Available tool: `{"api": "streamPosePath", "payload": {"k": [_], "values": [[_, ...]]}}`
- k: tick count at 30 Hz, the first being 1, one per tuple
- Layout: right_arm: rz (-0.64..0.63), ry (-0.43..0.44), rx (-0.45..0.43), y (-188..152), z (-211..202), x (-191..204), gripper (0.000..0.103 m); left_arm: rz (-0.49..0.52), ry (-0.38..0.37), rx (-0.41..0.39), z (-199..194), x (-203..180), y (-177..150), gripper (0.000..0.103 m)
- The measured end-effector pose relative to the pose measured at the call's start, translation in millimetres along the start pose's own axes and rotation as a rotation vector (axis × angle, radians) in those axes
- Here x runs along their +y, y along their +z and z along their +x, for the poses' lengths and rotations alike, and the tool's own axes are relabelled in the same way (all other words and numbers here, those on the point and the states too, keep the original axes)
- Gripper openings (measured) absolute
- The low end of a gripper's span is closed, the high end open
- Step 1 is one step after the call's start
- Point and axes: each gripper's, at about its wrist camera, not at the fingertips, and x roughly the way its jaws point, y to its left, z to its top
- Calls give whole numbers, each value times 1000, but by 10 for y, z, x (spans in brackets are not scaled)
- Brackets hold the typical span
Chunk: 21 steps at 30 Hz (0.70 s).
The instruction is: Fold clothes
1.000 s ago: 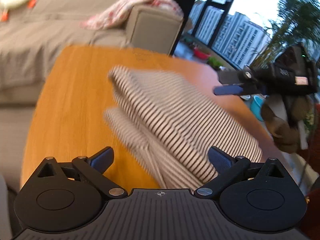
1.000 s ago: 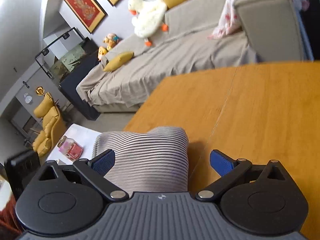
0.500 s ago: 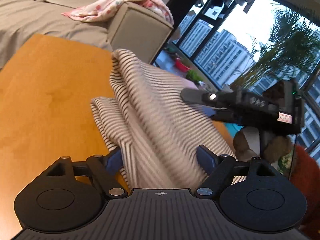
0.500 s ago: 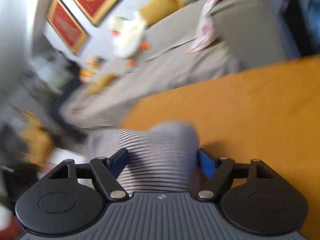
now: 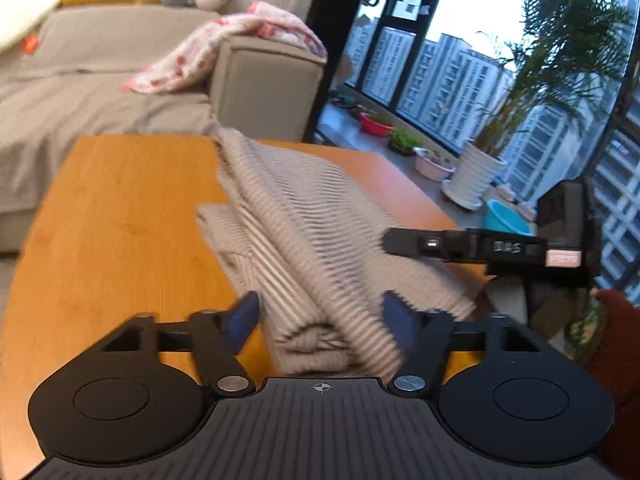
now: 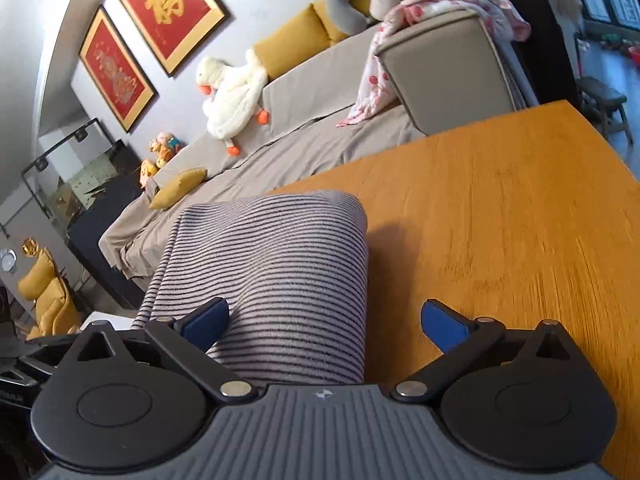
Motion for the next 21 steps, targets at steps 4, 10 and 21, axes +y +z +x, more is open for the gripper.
{"api": "streamPosePath", "payload": {"k": [4,10,21], "values": [[-22,-16,18,4,38,43,103,-9,-122,-16,30,-103,1,65],[-54,-35,15,-10,47,89,103,-53,52,36,129,103,-98,84],[-73,-28,22,-48,59,138,103,-15,-29,-180,-227,48,402,87]]}}
